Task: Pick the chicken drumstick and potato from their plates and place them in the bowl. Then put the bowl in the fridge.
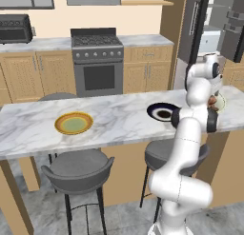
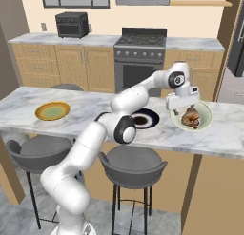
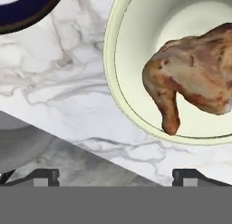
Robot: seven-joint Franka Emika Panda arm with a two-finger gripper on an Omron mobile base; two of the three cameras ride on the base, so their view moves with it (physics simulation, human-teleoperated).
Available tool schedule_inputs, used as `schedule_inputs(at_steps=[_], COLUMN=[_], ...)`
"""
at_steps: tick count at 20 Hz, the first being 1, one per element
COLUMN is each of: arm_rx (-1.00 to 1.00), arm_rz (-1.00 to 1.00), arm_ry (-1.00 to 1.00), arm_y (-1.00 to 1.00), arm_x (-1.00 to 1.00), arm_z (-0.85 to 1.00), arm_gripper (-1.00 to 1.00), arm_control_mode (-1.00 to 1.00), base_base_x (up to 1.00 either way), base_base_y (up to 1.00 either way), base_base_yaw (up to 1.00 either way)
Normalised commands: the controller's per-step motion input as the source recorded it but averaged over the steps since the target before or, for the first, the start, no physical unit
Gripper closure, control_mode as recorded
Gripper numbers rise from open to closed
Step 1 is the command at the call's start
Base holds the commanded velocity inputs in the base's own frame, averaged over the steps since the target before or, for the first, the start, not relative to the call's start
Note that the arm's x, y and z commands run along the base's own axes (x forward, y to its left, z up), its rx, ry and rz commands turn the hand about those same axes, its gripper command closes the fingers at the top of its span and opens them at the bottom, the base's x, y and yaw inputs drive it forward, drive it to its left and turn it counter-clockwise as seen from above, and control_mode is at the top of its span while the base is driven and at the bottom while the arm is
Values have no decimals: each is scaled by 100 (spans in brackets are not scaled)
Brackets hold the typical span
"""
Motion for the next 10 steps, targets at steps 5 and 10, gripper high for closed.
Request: schedule_inputs(at_steps=[5,10], arm_rx=[22,17], arm_rz=[0,0], arm_ry=[18,9], arm_y=[25,42], arm_x=[-48,-46], arm_z=[17,13], arm_gripper=[-100,-100], arm_control_mode=[-100,-100], base_base_x=[0,0], base_base_y=[0,0], base_base_yaw=[0,0])
